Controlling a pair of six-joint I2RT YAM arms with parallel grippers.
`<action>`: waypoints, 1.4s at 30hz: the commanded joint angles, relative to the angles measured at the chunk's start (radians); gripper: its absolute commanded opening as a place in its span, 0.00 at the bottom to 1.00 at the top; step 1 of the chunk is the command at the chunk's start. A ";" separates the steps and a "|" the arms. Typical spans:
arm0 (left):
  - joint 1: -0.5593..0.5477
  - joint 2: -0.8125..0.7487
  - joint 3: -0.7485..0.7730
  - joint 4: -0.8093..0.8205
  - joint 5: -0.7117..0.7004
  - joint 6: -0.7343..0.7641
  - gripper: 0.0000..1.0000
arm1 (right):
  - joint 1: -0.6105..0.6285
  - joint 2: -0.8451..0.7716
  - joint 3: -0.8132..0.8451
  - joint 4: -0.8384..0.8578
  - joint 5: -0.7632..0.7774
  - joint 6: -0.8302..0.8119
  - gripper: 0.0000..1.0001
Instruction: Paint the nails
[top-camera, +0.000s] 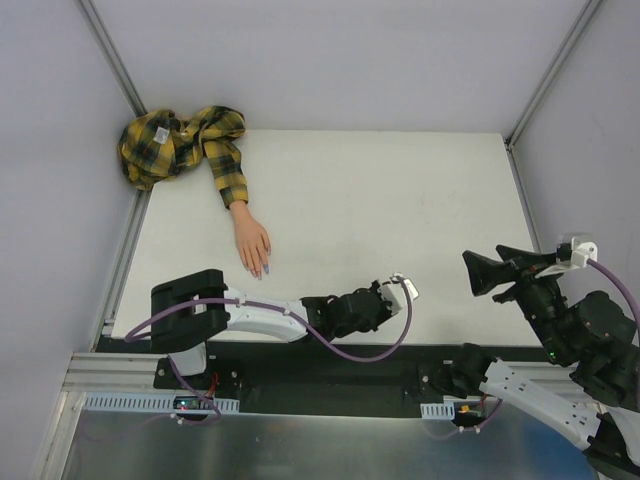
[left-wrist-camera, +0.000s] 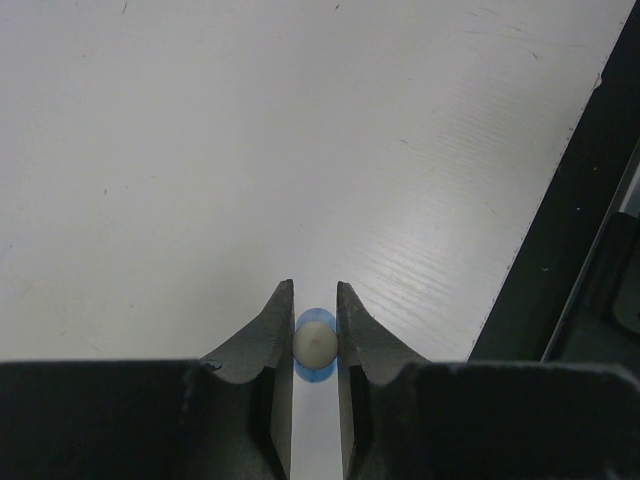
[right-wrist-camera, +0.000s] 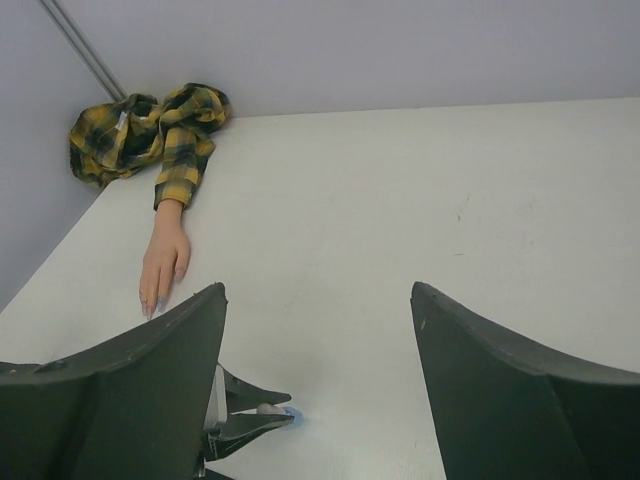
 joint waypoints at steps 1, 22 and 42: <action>-0.015 0.013 0.000 0.105 -0.044 0.003 0.00 | -0.003 -0.016 0.002 -0.022 0.021 0.012 0.77; -0.037 0.050 -0.051 0.122 -0.097 -0.094 0.00 | -0.002 -0.030 -0.012 -0.035 -0.003 0.078 0.77; -0.035 -0.096 -0.031 -0.002 -0.162 -0.112 0.66 | -0.003 0.031 0.043 -0.097 0.053 0.069 0.78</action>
